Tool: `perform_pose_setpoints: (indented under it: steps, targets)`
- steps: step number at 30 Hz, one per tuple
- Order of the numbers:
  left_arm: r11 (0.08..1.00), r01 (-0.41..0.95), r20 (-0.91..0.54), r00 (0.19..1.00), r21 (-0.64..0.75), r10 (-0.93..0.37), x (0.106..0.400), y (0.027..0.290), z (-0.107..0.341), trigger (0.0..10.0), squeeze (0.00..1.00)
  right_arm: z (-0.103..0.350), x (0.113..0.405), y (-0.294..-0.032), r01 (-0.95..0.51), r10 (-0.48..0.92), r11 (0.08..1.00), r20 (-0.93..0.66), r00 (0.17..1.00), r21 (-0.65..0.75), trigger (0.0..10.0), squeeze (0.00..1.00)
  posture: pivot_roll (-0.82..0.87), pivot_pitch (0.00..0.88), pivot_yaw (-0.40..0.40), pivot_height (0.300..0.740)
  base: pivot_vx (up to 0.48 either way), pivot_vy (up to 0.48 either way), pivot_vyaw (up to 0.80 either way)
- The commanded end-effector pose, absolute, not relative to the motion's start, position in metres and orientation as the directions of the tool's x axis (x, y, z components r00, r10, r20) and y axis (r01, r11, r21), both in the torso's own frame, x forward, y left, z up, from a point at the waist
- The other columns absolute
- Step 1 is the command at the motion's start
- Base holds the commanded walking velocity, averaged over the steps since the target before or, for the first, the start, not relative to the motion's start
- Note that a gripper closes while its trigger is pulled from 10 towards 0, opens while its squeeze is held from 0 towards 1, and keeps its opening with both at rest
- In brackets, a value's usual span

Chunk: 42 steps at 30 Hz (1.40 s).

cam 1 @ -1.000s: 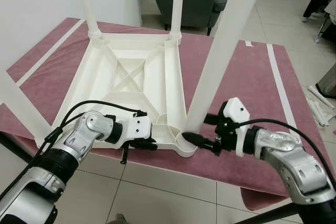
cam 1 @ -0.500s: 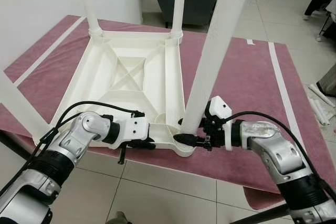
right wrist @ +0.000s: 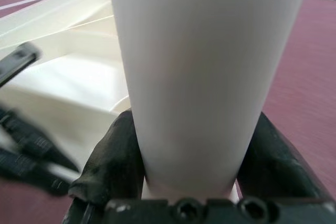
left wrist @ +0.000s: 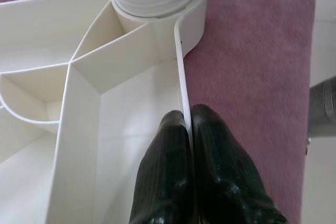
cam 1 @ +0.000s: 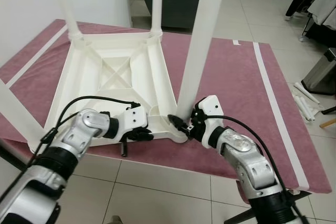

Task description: Building children table

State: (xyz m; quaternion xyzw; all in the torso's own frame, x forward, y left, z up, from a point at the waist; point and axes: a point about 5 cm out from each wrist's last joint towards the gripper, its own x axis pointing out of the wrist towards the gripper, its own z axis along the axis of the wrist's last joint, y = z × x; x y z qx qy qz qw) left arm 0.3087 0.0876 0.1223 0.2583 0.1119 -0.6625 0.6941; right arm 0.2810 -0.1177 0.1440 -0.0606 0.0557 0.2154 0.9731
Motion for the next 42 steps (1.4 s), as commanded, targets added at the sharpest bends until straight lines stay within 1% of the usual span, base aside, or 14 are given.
perform_pose_setpoints:
  steps: [1,5,11,12,14,15,18,19,21,29,33,39,41,42]
  targets:
    - [-0.228,0.948,-0.430,-0.115,0.221,-0.895,0.293,0.060,0.136,0.0,0.00,0.119,0.286,-0.146,-0.216,0.170,0.965,-0.269,0.948,-0.152,0.0,0.00,0.03,0.000,0.038,0.740,0.000,0.000,0.00]
    - [-0.235,0.947,-0.411,-0.129,0.219,-0.903,0.296,0.045,0.139,0.0,0.00,0.115,0.285,-0.147,0.118,-0.145,0.985,-0.246,0.958,-0.123,0.0,0.00,0.01,0.001,0.052,0.740,0.000,0.000,0.00]
    - [-0.238,0.947,-0.411,-0.133,0.217,-0.902,0.298,0.043,0.140,0.0,0.00,0.123,0.290,-0.137,0.183,-0.194,0.980,-0.198,0.961,-0.073,0.4,0.00,0.02,0.002,0.053,0.740,0.000,0.000,0.00]
    - [-0.236,0.948,-0.414,-0.131,0.215,-0.901,0.298,0.044,0.140,0.0,0.00,0.128,0.291,-0.132,0.146,-0.155,0.987,-0.174,0.973,-0.062,10.0,0.00,0.02,0.003,0.050,0.740,0.000,0.000,0.00]
    - [-0.235,0.948,-0.417,-0.129,0.214,-0.900,0.298,0.045,0.139,0.0,0.00,0.133,0.292,-0.130,0.117,-0.124,0.991,-0.145,0.982,-0.058,10.0,0.00,0.02,0.002,0.049,0.740,0.000,0.000,0.00]
    - [-0.232,0.949,-0.419,-0.126,0.213,-0.899,0.298,0.046,0.138,0.0,0.00,0.137,0.292,-0.127,0.085,-0.090,0.995,-0.122,0.988,-0.051,10.0,1.00,0.02,0.002,0.046,0.740,0.000,0.000,0.00]
    - [-0.231,0.950,-0.420,-0.125,0.212,-0.899,0.298,0.046,0.138,0.0,0.00,0.141,0.293,-0.127,0.068,-0.073,0.996,-0.105,0.992,-0.048,10.0,1.00,0.02,0.002,0.044,0.740,0.000,0.000,0.00]
    - [-0.233,0.949,-0.424,-0.126,0.212,-0.897,0.297,0.048,0.137,0.0,0.00,0.151,0.293,-0.123,-0.033,0.030,0.998,-0.064,0.998,-0.052,10.0,0.00,0.03,0.003,0.041,0.740,0.000,0.000,0.00]
    - [-0.233,0.949,-0.424,-0.126,0.212,-0.897,0.297,0.048,0.137,0.0,0.00,0.151,0.293,-0.123,-0.033,0.030,0.998,-0.064,0.998,-0.052,10.0,0.00,0.03,0.003,0.041,0.740,0.000,0.000,0.00]
    - [-0.281,0.938,-0.464,-0.161,0.203,-0.871,0.288,0.061,0.130,0.0,0.00,0.181,0.287,-0.122,-0.394,0.404,0.904,0.030,0.914,-0.167,10.0,0.00,0.03,0.004,0.036,0.740,0.000,0.000,0.00]
    - [-0.365,0.911,-0.534,-0.216,0.190,-0.818,0.275,0.084,0.125,0.0,0.00,0.183,0.267,-0.130,-0.766,0.762,0.610,-0.117,0.637,-0.201,10.0,0.00,0.04,0.006,0.030,0.740,0.000,0.000,0.00]
    - [-0.373,0.907,-0.540,-0.219,0.194,-0.813,0.274,0.089,0.128,0.0,0.00,0.177,0.265,-0.134,-0.853,0.830,0.492,-0.200,0.521,-0.176,10.0,0.00,0.05,0.007,0.029,0.740,0.000,0.000,0.00]
    - [-0.372,0.908,-0.538,-0.217,0.196,-0.814,0.274,0.089,0.128,0.0,0.00,0.175,0.267,-0.135,-0.861,0.835,0.480,-0.214,0.507,-0.169,9.6,0.00,0.05,0.007,0.029,0.740,0.000,0.000,0.00]
    - [-0.368,0.909,-0.535,-0.214,0.198,-0.817,0.273,0.088,0.128,0.0,0.00,0.174,0.269,-0.135,-0.867,0.839,0.472,-0.222,0.497,-0.158,6.7,0.00,0.05,0.007,0.026,0.740,0.000,0.000,0.00]
